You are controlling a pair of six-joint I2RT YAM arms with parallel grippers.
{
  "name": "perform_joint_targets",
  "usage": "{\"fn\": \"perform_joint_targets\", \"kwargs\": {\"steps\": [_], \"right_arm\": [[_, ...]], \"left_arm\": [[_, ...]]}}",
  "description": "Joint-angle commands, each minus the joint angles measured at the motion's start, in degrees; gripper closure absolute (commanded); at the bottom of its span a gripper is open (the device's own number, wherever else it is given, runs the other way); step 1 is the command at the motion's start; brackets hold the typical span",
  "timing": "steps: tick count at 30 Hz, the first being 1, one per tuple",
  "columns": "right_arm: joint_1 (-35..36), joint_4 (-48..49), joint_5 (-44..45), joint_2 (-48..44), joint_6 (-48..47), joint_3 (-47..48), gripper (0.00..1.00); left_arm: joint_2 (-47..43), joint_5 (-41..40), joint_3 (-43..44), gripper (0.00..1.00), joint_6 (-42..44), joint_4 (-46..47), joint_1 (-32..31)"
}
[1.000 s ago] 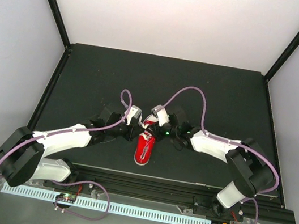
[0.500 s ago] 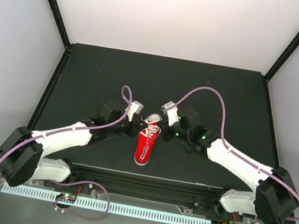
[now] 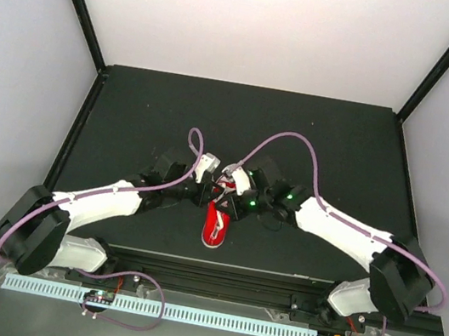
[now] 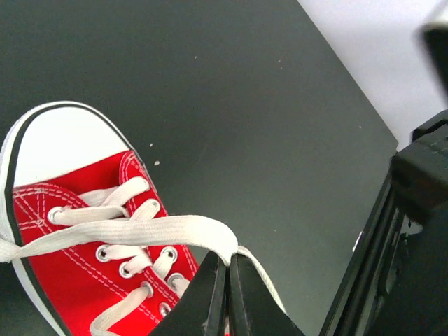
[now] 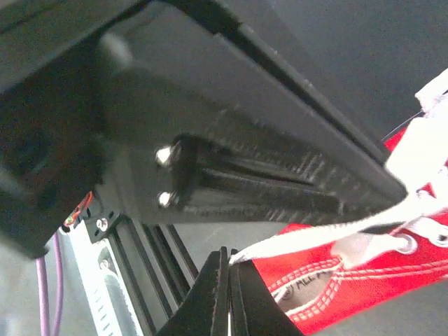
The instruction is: Tie the shoes
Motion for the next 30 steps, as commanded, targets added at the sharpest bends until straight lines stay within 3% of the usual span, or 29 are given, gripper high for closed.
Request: {"fn": "perform_joint_targets", "kwargs": {"steps": [1,4,6,10,13,16,22,30], "right_arm": [[2.2,7.9,-4.8,2.8,8.8,0.8,0.98],[2.2,10.4,1.6,3.5,9.8,0.3,0.84],[2.2,8.4,4.5,3.4,8.4,0.7,0.68],[2.2,3.5,10.4,-0.3,4.2,-0.5,0.46],[2.0,1.5,16.0,-4.8,1.6,-3.1,0.33],[1.1,4.0,15.9,-8.7,-0.2,-6.6,0.22],[1.0,13.9,10.6,-5.1,-3.7,-9.6,0.16],[1.0,18.3,14.6,4.1,-8.7,-7.6,0.13]], "left_arm": [[0.4,-2.2,1.0,0.98,1.2,-1.1,0.6],[0.4,-2.6,0.9,0.99,1.3,-1.6,0.6],[-0.9,-2.5,0.9,0.99,1.3,-1.7,0.6],[-1.5,-2.8,0.8,0.99,1.7,-2.2,0.6],[-1.5,-3.0,0.6,0.98,1.8,-2.3,0.6],[-1.4,-2.7,0.5,0.99,1.5,-1.9,0.6],[-1.1,-2.3,0.7,0.98,1.5,-1.8,0.6],[-1.2,-2.2,0.8,0.98,1.5,-2.1,0.6]]}}
